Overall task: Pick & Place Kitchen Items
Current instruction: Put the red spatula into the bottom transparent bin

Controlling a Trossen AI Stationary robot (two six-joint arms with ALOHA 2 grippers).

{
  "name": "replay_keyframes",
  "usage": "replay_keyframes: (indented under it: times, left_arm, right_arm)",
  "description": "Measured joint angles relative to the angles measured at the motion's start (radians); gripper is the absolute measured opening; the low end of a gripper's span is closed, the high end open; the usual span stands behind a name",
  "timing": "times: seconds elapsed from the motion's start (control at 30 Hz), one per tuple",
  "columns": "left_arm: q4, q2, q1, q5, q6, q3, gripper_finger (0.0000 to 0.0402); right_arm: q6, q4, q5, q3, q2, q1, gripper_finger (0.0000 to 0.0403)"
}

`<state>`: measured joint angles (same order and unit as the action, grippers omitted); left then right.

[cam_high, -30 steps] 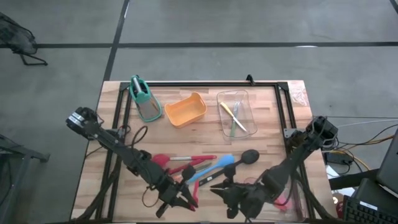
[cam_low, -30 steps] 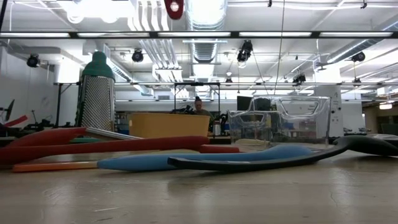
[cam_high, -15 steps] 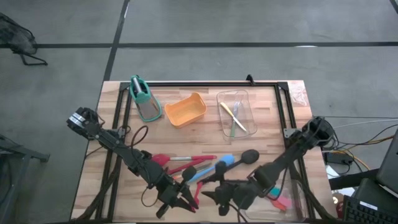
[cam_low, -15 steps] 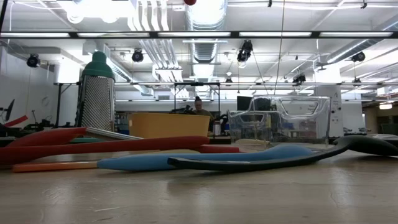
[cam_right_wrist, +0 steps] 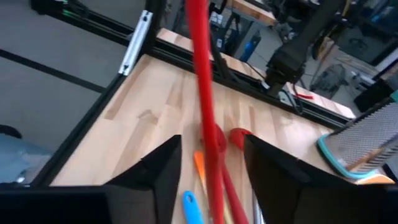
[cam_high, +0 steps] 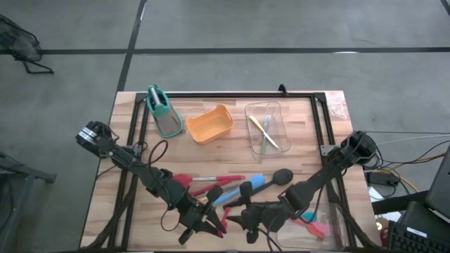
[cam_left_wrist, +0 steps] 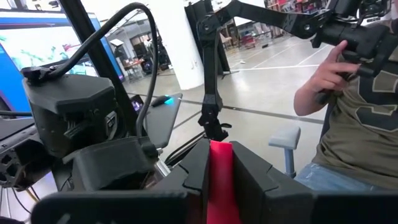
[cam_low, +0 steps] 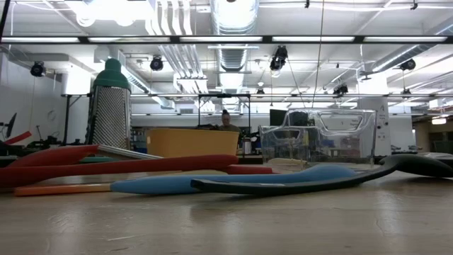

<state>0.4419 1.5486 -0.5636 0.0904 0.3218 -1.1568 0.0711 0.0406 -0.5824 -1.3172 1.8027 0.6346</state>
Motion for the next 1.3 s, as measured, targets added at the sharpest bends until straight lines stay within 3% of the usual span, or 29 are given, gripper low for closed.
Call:
replay_keyframes:
  times: [0.3,0.5,0.83,1.0,1.17,1.3]
  left_arm:
    - [0.004,0.0,0.0,-0.002,-0.002,0.0,0.0047]
    - [-0.007,0.0,0.0,0.001,-0.037,0.0,0.0054]
    - [-0.008,-0.002,-0.001,-0.018,-0.096,0.0,0.0144]
    - [-0.007,-0.031,-0.011,-0.027,-0.112,-0.002,0.0177]
    - [-0.03,-0.047,-0.036,-0.027,-0.112,-0.002,0.0181]
    - [-0.097,-0.048,-0.056,-0.027,-0.11,-0.002,0.0181]
  right_arm:
    - [0.022,0.0,0.077,0.003,0.0,-0.004,0.0023]
    - [-0.004,-0.01,0.097,0.003,0.0,-0.009,0.0019]
    - [-0.078,-0.075,0.097,-0.002,0.0,-0.008,0.0015]
    - [-0.166,-0.251,0.087,-0.047,-0.005,0.0,0.0014]
    - [-0.325,-0.574,0.097,-0.164,-0.021,0.032,0.0014]
    - [-0.501,-0.862,0.194,-0.286,-0.021,0.069,0.0014]
